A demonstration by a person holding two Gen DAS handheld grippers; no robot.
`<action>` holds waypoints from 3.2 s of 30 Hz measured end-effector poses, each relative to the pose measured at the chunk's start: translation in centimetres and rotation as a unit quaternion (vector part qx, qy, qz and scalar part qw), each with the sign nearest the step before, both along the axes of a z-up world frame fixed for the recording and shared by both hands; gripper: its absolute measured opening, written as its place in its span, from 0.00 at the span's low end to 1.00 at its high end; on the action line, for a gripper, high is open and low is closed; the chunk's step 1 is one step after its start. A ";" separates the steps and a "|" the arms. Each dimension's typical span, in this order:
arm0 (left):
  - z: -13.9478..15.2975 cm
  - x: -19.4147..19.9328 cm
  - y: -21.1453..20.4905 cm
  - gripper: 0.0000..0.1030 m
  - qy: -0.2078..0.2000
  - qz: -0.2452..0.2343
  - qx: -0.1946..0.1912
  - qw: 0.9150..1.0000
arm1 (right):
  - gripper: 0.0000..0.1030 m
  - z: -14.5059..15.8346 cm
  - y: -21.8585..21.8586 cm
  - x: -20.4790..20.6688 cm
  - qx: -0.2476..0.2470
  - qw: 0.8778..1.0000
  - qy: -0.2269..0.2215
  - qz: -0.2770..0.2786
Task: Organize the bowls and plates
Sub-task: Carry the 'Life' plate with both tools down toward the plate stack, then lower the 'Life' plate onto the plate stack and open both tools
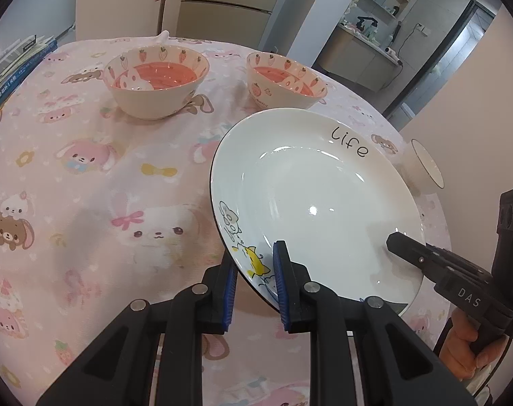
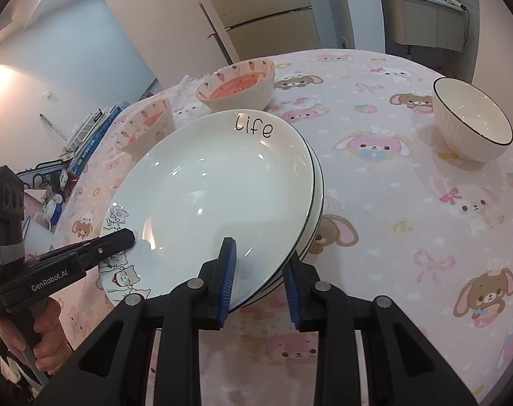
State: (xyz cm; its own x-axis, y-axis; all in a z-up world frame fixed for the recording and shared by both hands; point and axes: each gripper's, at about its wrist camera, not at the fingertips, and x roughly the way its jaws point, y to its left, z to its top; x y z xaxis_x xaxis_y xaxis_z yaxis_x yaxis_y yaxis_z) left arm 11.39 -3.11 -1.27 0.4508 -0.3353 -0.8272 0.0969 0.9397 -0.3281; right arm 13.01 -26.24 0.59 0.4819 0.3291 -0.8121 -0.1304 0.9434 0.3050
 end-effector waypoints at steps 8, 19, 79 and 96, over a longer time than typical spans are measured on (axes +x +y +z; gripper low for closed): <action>-0.4 0.4 0.1 0.21 0.004 0.001 0.012 1.000 | 0.25 -0.3 0.2 0.6 0.001 1.000 0.007 0.002; -0.6 0.5 -0.3 0.23 -0.011 0.004 0.035 0.999 | 0.25 -0.6 1.0 0.7 -0.022 1.000 -0.008 0.011; -0.1 -1.5 -2.4 0.25 -0.040 -0.010 0.093 0.995 | 0.26 0.0 2.5 -2.1 -0.166 0.984 -0.064 0.008; -0.1 -1.9 -2.3 0.27 -0.023 -0.004 0.075 0.997 | 0.27 0.0 0.9 -1.9 -0.102 0.995 -0.018 -0.006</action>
State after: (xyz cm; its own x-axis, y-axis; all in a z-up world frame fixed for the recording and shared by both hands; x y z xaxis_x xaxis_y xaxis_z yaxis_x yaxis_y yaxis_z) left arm 9.50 -5.45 -1.39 0.4878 -0.2128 -0.8466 0.1165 0.9770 -0.1785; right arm 11.10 -25.39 0.54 0.5141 0.1542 -0.8437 -0.1267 0.9866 0.1031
